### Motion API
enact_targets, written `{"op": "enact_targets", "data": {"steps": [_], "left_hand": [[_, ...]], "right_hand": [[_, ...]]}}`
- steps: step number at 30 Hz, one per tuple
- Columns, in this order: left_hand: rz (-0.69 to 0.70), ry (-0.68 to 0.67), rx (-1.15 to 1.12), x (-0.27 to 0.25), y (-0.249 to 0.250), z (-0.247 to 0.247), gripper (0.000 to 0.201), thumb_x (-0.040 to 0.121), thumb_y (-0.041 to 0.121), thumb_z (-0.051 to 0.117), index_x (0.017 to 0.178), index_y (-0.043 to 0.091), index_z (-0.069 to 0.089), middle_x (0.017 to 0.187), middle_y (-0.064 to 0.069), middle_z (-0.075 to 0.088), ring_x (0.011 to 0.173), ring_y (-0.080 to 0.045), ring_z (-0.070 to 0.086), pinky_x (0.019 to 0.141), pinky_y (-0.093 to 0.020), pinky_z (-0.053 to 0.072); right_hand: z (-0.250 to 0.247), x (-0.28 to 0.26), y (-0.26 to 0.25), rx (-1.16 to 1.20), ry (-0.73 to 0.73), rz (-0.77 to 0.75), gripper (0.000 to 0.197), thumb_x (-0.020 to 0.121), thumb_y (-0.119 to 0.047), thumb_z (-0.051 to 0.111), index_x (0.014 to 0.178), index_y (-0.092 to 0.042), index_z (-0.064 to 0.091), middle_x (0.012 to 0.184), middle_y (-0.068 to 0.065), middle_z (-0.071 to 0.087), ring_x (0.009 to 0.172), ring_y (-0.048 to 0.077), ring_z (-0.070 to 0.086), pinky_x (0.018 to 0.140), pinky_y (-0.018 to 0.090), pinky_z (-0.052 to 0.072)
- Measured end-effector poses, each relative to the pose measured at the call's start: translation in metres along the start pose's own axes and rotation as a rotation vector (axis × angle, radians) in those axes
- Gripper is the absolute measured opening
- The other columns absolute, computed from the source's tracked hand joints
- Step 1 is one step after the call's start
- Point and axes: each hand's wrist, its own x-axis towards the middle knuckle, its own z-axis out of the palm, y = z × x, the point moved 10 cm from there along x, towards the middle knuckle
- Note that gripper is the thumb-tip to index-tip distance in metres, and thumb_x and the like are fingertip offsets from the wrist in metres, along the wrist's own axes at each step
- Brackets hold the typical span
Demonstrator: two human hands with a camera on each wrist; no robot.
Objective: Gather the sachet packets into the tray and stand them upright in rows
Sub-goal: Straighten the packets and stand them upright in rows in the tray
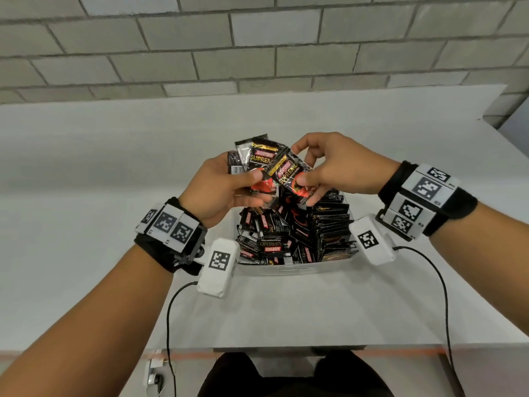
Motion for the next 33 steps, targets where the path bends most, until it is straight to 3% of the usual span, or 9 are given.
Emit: {"op": "enact_targets", "data": {"steps": [4, 9, 11, 15, 18, 21, 24, 27, 33], "left_hand": [[0.007, 0.065, 0.072, 0.0, 0.004, -0.015, 0.028, 0.094, 0.0, 0.064, 0.121, 0.005, 0.062, 0.097, -0.017, 0.076, 0.078, -0.032, 0.075, 0.068, -0.036, 0.063], [0.009, 0.019, 0.473, -0.001, 0.008, -0.02, 0.041, 0.082, -0.005, 0.072, 0.118, 0.013, 0.072, 0.099, -0.012, 0.078, 0.087, -0.031, 0.076, 0.083, -0.046, 0.061], [-0.027, -0.063, 0.838, -0.001, 0.011, -0.012, 0.026, 0.075, 0.013, 0.075, 0.1, 0.018, 0.078, 0.086, -0.006, 0.078, 0.081, -0.026, 0.075, 0.078, -0.037, 0.06], [-0.047, -0.306, 1.185, -0.005, 0.017, 0.024, 0.017, 0.079, 0.019, 0.074, 0.079, 0.036, 0.073, 0.074, 0.005, 0.074, 0.064, -0.01, 0.065, 0.06, -0.021, 0.049], [-0.06, -0.455, 1.322, -0.004, 0.011, 0.054, 0.015, 0.079, 0.029, 0.076, 0.093, 0.035, 0.073, 0.094, 0.007, 0.075, 0.088, -0.013, 0.069, 0.079, -0.03, 0.057], [-0.102, -0.649, 1.494, 0.001, -0.014, 0.078, 0.044, 0.066, 0.045, 0.065, 0.105, 0.028, 0.075, 0.115, -0.002, 0.072, 0.106, -0.023, 0.067, 0.092, -0.042, 0.056], [-0.168, -0.724, 1.552, 0.011, -0.035, 0.086, 0.03, 0.075, 0.035, 0.071, 0.102, 0.021, 0.076, 0.094, -0.001, 0.075, 0.079, -0.01, 0.07, 0.074, -0.025, 0.06], [-0.23, -0.69, 1.579, 0.027, -0.045, 0.084, 0.03, 0.084, 0.021, 0.072, 0.11, 0.005, 0.073, 0.053, 0.008, 0.056, 0.038, -0.002, 0.045, 0.04, -0.012, 0.037], [-0.35, -0.742, 1.62, 0.038, -0.064, 0.085, 0.021, 0.076, 0.019, 0.073, 0.096, 0.011, 0.072, 0.067, 0.003, 0.055, 0.069, -0.017, 0.049, 0.06, -0.026, 0.04]], "right_hand": [[-0.016, 0.0, 0.004, -0.088, 0.118, 0.013, 0.02, 0.086, 0.0, 0.068, 0.104, -0.008, 0.071, 0.1, 0.015, 0.073, 0.079, 0.025, 0.076, 0.074, 0.042, 0.063], [-0.047, -0.002, 0.002, -0.167, 0.297, 0.003, 0.012, 0.075, -0.01, 0.08, 0.085, -0.01, 0.072, 0.079, 0.01, 0.073, 0.063, 0.015, 0.065, 0.056, 0.024, 0.048], [-0.042, 0.0, 0.007, -0.118, 0.228, 0.015, 0.019, 0.076, -0.003, 0.081, 0.091, -0.007, 0.069, 0.086, 0.012, 0.076, 0.067, 0.02, 0.073, 0.053, 0.024, 0.053], [-0.022, 0.006, 0.004, -0.164, 0.082, -0.043, 0.024, 0.09, -0.002, 0.07, 0.111, -0.01, 0.063, 0.103, 0.009, 0.073, 0.074, 0.025, 0.077, 0.075, 0.044, 0.062], [-0.011, 0.011, 0.0, -0.32, 0.071, -0.067, 0.009, 0.102, -0.013, 0.054, 0.104, -0.013, 0.063, 0.1, 0.005, 0.072, 0.071, 0.017, 0.076, 0.069, 0.03, 0.058], [-0.003, 0.016, -0.009, -0.521, 0.115, -0.148, 0.01, 0.098, -0.019, 0.06, 0.098, -0.015, 0.069, 0.093, 0.004, 0.071, 0.074, 0.019, 0.07, 0.069, 0.03, 0.054], [0.003, 0.02, -0.01, -0.63, 0.132, -0.186, 0.007, 0.088, -0.02, 0.072, 0.091, -0.014, 0.075, 0.086, 0.001, 0.071, 0.078, 0.017, 0.064, 0.068, 0.029, 0.051], [0.006, 0.024, -0.007, -0.679, 0.121, -0.19, 0.002, 0.081, -0.008, 0.071, 0.082, -0.009, 0.072, 0.079, 0.003, 0.068, 0.074, 0.02, 0.062, 0.068, 0.033, 0.054], [0.001, 0.033, 0.003, -0.737, 0.131, -0.145, 0.01, 0.077, -0.014, 0.078, 0.078, -0.019, 0.069, 0.07, -0.01, 0.057, 0.073, 0.018, 0.062, 0.066, 0.029, 0.051]]}}
